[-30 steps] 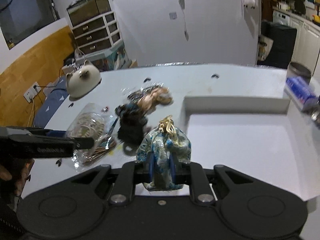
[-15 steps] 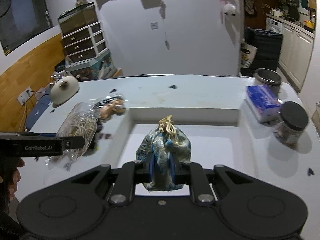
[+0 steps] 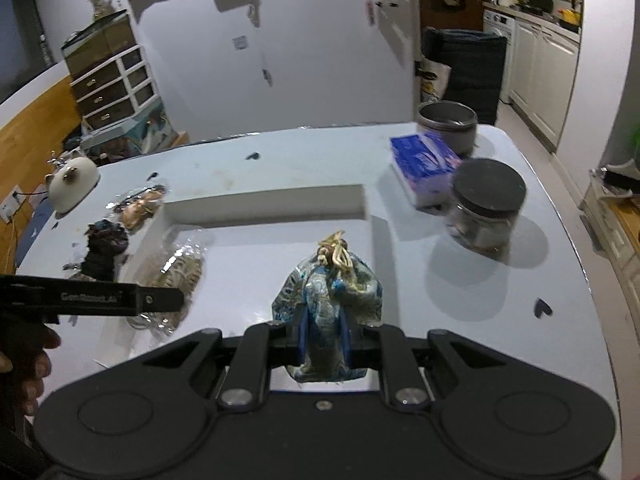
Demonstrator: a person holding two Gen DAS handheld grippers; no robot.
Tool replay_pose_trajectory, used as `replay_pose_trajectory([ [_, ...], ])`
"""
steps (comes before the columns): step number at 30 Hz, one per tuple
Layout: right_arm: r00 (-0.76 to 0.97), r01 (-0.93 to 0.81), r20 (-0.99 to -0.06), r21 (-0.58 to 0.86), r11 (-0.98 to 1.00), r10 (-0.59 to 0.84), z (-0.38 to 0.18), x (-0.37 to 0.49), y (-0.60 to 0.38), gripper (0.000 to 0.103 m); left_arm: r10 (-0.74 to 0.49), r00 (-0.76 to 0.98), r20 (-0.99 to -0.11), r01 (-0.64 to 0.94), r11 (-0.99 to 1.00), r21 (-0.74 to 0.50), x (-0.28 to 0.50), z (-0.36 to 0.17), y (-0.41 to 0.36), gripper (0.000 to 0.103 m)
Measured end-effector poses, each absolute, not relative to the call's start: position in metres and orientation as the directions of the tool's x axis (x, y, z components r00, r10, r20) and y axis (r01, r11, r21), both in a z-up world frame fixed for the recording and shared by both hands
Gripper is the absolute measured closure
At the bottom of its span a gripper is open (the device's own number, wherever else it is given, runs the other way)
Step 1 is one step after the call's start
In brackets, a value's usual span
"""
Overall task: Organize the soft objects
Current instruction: 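Carry the floral pouch with the right tool while the left tool carries the cord bag into the tray, then open both tools to release the pouch and cord bag in the tray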
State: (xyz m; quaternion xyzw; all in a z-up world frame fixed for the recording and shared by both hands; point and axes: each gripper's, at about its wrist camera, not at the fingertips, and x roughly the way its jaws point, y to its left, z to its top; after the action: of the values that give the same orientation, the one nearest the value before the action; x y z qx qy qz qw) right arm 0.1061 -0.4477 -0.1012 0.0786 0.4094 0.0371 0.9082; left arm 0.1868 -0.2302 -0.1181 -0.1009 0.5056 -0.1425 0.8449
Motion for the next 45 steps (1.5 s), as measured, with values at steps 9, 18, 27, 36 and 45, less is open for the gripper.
replay_pose_trajectory([
  [9,0.591,-0.065,-0.784,0.186,0.98,0.188,-0.124,0.126,-0.449,0.086,-0.382,0.292,-0.877,-0.048,0.91,-0.413,0.207,-0.169,-0.241,0.042],
  [18,0.496,-0.134,-0.838,0.187,0.973,0.229,-0.153,0.153,-0.437,0.086,-0.417,0.26,-0.871,-0.125,0.88,-0.459,0.212,-0.183,-0.232,0.02],
  [27,0.457,-0.122,-0.851,0.227,0.966,0.258,-0.157,0.153,-0.446,0.067,-0.369,0.288,-0.884,-0.135,0.898,-0.419,0.23,-0.188,-0.226,0.05],
  [36,0.394,-0.095,-0.885,0.229,0.969,0.248,-0.171,0.159,-0.445,0.085,-0.411,0.214,-0.886,-0.063,0.899,-0.433,0.229,-0.194,-0.241,0.054],
  [45,0.435,-0.077,-0.87,0.222,0.972,0.233,-0.162,0.152,-0.449,0.084,-0.414,0.248,-0.876,0.0,0.904,-0.428,0.218,-0.182,-0.242,0.053],
])
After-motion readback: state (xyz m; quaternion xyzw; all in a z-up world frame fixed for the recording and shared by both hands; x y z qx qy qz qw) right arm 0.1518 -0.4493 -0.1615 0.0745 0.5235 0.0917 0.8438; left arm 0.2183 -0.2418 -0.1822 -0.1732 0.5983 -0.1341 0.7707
